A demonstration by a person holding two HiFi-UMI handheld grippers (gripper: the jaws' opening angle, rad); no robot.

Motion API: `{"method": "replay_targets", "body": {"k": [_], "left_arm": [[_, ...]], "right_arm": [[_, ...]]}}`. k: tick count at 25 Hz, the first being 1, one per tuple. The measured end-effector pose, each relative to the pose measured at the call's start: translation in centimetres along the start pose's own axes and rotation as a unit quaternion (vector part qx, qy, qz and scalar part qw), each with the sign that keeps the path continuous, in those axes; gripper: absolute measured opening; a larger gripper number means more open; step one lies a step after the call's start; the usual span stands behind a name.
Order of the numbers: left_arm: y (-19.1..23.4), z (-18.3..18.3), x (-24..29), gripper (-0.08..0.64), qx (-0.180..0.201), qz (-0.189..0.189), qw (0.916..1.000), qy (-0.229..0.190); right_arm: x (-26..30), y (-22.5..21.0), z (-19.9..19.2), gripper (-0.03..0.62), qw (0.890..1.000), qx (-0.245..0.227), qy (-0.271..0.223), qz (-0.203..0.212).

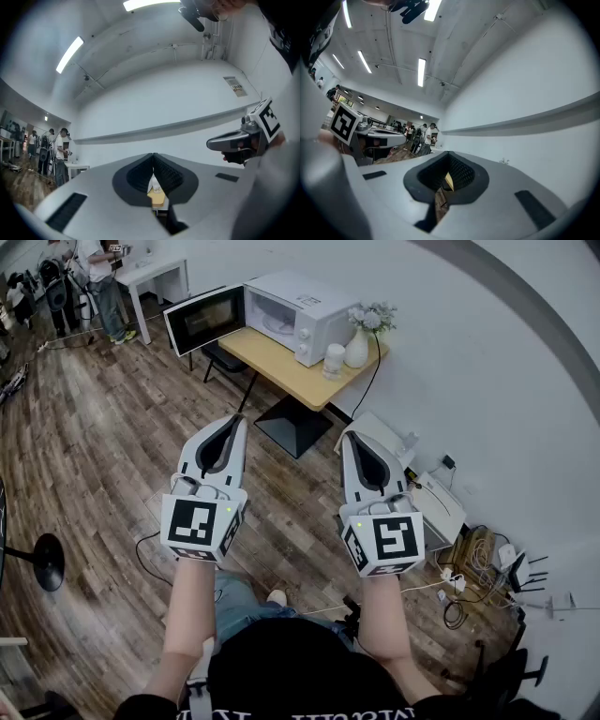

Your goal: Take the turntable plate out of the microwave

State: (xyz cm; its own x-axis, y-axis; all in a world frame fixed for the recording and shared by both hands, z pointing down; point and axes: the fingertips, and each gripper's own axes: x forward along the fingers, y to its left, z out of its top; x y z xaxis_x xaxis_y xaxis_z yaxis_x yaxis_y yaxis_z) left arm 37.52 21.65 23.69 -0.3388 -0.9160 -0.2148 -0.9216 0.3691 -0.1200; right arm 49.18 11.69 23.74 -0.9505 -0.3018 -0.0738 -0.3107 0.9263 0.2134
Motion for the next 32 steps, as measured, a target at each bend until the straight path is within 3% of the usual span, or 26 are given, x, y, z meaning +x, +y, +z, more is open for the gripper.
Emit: {"method": "replay_targets", "body": {"k": [9, 13, 15, 17, 19, 22, 32], "left_arm": [[-0.6, 0.2, -1.4, 0.011, -0.024, -0.008, 0.9997, -0.003], [-0.5, -0.2, -1.2, 0.014, -0.036, -0.013, 0.9993, 0.002], [-0.1, -0.5, -0.8, 0.069, -0.038, -0.012, 0.9991, 0.012], [0.2, -0.8, -0.4, 0.229, -0.046, -0.014, 0.9986, 0.023], [0.9, -0.8, -0.2, 0.316, -0.051, -0.01, 0.9984, 0.025], [2.2, -1.1, 0.1, 0.357, -0.054, -0.006, 0.9981, 0.028], [8.3, -3.3, 4.9, 0.36, -0.06, -0.013, 0.997, 0.046]], "right_arm": [[-1.5, 0.1, 0.7, 0.014, 1.0, 0.004, -0.019, -0.006], [-1.0, 0.1, 0.2, 0.032, 0.999, 0.038, -0.013, 0.004], [-0.4, 0.3, -0.1, 0.215, 0.999, 0.049, -0.006, 0.019], [0.2, 0.4, -0.1, 0.301, 0.999, 0.049, -0.005, 0.022], [0.8, 0.8, -0.1, 0.314, 0.999, 0.04, -0.001, 0.022], [2.0, 1.5, -0.3, 0.319, 0.999, 0.031, 0.008, 0.021], [9.0, 0.5, -1.1, 0.316, 0.998, 0.055, 0.014, -0.011]]}}
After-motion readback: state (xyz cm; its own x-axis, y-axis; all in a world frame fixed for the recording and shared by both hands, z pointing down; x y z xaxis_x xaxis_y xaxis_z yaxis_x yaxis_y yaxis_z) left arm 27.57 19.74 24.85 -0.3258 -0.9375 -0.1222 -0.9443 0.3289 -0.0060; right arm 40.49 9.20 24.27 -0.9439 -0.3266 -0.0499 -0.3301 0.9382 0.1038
